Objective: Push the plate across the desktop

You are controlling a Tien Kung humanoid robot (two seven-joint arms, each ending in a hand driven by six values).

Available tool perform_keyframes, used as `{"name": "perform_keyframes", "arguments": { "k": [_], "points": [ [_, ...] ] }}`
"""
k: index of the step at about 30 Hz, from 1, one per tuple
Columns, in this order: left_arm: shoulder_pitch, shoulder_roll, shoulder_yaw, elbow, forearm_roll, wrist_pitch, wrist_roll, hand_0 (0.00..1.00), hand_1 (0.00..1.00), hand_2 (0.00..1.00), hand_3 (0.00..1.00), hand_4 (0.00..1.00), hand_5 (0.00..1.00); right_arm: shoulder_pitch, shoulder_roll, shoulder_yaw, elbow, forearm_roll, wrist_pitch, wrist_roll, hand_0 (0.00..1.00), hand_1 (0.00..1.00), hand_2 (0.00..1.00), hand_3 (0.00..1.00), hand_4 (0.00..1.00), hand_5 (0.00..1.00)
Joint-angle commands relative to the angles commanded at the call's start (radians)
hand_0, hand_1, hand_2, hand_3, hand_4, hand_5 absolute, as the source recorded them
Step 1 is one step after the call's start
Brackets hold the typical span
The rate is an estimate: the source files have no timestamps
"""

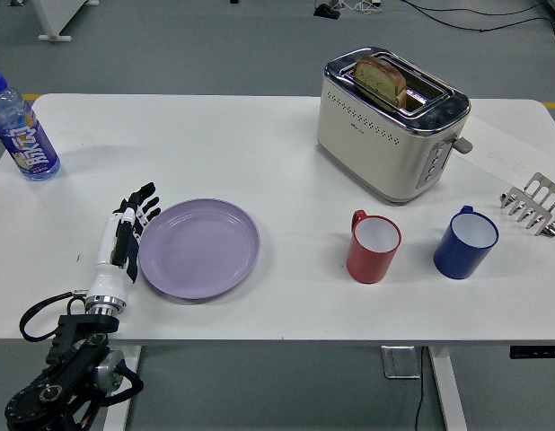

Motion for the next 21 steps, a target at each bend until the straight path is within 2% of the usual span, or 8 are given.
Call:
{"name": "perform_keyframes", "arguments": {
  "k": [21],
  "points": [
    [0.003, 0.000, 0.042, -0.009, -0.012, -0.001, -0.001, 0.814, 0.869, 0.909, 0.812, 0.507, 0.998, 0.002, 0.000, 0.004, 0.000, -0.007, 0.000, -0.002, 0.679, 0.677, 0.756, 0.705, 0.322, 0.316]
  ]
}}
